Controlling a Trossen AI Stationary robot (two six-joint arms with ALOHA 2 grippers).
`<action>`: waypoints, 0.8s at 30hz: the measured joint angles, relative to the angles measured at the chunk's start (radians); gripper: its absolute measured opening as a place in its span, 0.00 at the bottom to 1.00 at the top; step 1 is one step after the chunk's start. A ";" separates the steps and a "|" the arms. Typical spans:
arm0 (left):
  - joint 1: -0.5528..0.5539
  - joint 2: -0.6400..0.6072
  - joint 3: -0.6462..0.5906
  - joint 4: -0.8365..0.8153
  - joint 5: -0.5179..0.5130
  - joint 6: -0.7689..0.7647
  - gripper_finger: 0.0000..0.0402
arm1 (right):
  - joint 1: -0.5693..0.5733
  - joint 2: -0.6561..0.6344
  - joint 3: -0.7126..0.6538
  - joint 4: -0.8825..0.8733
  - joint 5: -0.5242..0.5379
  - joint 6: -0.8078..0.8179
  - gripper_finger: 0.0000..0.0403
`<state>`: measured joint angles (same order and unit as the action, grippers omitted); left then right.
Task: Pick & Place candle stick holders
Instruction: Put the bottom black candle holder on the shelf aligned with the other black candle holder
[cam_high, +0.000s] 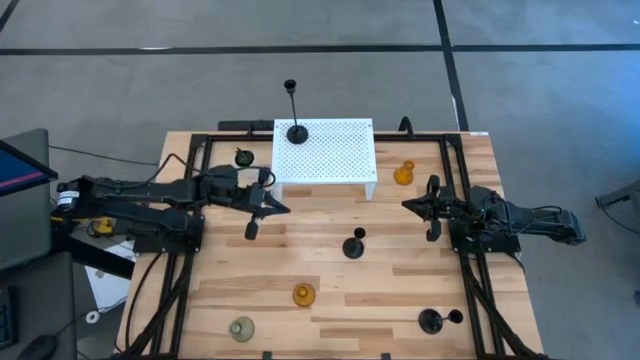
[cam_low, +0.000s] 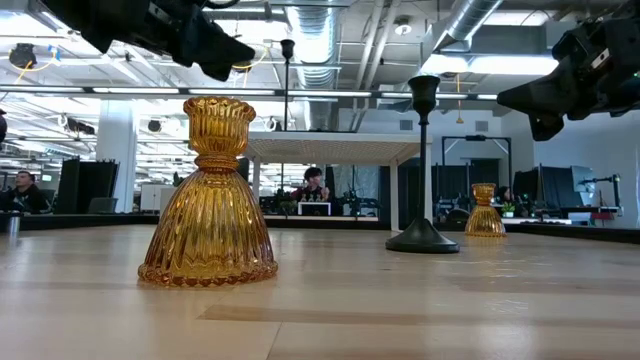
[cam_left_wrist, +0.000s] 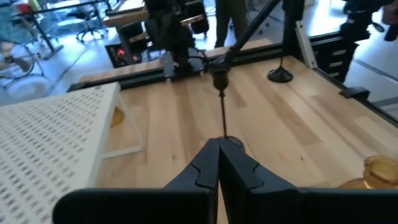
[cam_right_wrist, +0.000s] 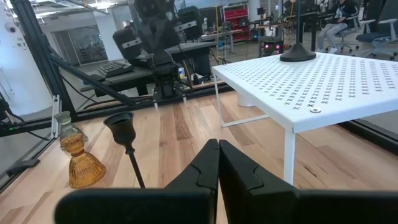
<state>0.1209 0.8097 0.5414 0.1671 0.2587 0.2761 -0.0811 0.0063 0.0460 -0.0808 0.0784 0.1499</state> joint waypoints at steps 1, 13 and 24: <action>-0.008 0.000 -0.004 -0.001 0.000 -0.001 0.02 | 0.000 0.000 0.000 0.000 0.000 0.000 0.00; -0.032 0.001 -0.004 0.014 0.000 -0.056 0.02 | 0.000 0.000 0.000 0.004 0.000 0.000 0.00; -0.032 0.003 -0.004 0.018 0.000 -0.075 0.03 | -0.014 0.000 0.066 -0.170 -0.181 -0.128 0.00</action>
<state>0.0891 0.8127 0.5369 0.1852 0.2584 0.2011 -0.0949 0.0063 0.1124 -0.2511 -0.1024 0.0223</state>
